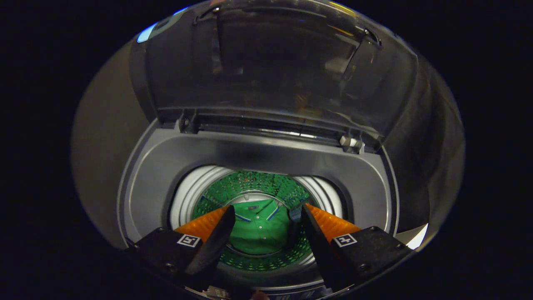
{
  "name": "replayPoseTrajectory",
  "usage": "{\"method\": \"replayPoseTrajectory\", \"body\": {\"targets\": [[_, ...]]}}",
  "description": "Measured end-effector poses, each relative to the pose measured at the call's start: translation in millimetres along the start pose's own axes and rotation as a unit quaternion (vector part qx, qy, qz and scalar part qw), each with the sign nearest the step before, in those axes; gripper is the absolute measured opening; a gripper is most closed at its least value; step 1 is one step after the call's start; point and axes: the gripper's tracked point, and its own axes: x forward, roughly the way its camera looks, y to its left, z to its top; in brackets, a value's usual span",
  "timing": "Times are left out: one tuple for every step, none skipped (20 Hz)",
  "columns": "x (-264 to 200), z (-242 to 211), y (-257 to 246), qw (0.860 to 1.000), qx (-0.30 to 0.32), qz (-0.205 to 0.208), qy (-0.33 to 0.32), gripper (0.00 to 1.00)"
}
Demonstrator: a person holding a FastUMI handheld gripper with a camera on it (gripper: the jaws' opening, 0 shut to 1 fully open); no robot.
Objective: Put the clothes into the washing machine and then close the washing machine lid.
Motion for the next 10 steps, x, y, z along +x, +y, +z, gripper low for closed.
{"method": "replayPoseTrajectory", "body": {"targets": [[-8.8, 9.8, -0.6, 1.0, 0.003, 0.0, -0.011, 0.99], [-18.9, 22.1, -0.6, 1.0, 0.008, 0.001, -0.024, 0.99], [-29.3, 36.3, -1.8, 0.999, 0.014, 0.001, -0.04, 0.99], [-40.0, 50.7, -2.1, 0.998, 0.02, 0.003, -0.055, 0.99], [-51.3, 65.8, -2.9, 0.997, 0.024, 0.003, -0.07, 0.99], [-61.2, 81.5, -5.1, 0.996, 0.027, 0.002, -0.086, 0.99], [-71.7, 96.3, -7.2, 0.995, 0.029, 0.001, -0.1, 0.99], [-82.3, 112.9, -10.3, 0.993, 0.032, 0.0, -0.116, 0.99], [-91.7, 129.8, -10.8, 0.991, 0.036, 0.002, -0.131, 0.99], [-100.8, 145.9, -12.4, 0.988, 0.041, 0.001, -0.146, 0.99]]}}
